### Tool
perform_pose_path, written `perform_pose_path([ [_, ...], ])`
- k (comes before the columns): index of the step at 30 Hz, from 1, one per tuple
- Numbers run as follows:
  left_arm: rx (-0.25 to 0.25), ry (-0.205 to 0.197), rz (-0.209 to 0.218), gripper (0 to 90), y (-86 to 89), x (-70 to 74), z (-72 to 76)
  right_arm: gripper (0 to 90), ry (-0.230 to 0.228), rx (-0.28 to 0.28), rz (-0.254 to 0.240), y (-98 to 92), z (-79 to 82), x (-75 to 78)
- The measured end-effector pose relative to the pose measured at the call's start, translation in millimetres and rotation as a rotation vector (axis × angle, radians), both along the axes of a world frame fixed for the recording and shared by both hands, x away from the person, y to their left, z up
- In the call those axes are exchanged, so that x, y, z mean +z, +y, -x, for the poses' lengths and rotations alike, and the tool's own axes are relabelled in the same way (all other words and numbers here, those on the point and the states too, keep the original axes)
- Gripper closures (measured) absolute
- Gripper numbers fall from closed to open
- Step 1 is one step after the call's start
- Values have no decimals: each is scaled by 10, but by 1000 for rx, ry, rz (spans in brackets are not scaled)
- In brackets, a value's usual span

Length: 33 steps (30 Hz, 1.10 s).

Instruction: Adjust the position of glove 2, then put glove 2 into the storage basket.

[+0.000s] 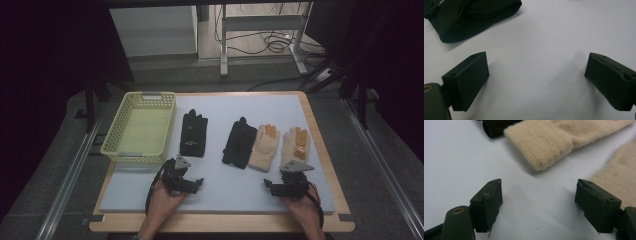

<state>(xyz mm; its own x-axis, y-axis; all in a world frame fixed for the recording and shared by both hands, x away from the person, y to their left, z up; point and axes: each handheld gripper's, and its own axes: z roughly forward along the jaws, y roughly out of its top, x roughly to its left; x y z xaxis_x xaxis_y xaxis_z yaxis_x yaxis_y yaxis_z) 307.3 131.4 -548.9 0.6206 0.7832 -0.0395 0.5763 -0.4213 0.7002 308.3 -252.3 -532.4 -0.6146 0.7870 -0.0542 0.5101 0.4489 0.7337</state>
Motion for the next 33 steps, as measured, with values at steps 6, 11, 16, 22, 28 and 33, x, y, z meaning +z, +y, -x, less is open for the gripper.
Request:
perform_pose_path([
  [6, 3, -1, 3, 55, -2, -2, 1, 216, -1, -1, 0, 0, 1, 0],
  [11, 3, -1, 3, 55, -2, -2, 1, 216, 2, -2, -1, 0, 1, 4],
  [16, 3, -1, 3, 55, -1, -2, 1, 220, 7, -5, -7, 1, 5, 13],
  [22, 3, -1, 4, 55, -1, -2, 1, 220, 10, 2, -22, 8, 3, 66],
  [28, 3, -1, 4, 55, -1, -2, 1, 220, 12, 7, -42, 17, 0, 122],
  [33, 3, -1, 4, 55, -1, -2, 1, 220, 16, 10, -59, 40, -23, 182],
])
